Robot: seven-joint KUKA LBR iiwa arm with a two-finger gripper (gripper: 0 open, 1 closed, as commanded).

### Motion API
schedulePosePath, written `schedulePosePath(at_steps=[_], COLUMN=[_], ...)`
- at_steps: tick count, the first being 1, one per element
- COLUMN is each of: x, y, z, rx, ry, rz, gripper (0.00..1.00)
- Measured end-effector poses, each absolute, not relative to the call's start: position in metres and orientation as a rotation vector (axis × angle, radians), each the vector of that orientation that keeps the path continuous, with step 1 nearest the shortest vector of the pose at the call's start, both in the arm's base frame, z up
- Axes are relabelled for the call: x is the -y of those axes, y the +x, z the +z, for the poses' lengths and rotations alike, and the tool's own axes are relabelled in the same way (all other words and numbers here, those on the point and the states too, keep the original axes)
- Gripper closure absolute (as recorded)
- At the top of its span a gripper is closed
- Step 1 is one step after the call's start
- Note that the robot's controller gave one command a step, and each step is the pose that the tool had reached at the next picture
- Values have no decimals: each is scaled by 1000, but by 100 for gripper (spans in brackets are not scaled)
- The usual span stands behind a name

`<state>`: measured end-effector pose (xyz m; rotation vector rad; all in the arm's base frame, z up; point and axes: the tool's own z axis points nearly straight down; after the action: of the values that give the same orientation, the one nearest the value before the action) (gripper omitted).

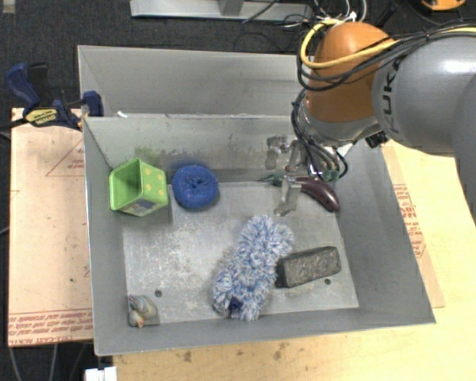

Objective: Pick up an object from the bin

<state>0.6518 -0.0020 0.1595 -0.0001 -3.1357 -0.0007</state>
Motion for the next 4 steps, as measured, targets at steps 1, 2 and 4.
schedulePosePath(at_steps=[1,2,4], x=[2,-9,-25], y=[653,619,586], z=[165,101,110], rx=[3144,3102,3008], ry=[0,538,910], rz=[-1,-1,-2], gripper=[0,0,0])
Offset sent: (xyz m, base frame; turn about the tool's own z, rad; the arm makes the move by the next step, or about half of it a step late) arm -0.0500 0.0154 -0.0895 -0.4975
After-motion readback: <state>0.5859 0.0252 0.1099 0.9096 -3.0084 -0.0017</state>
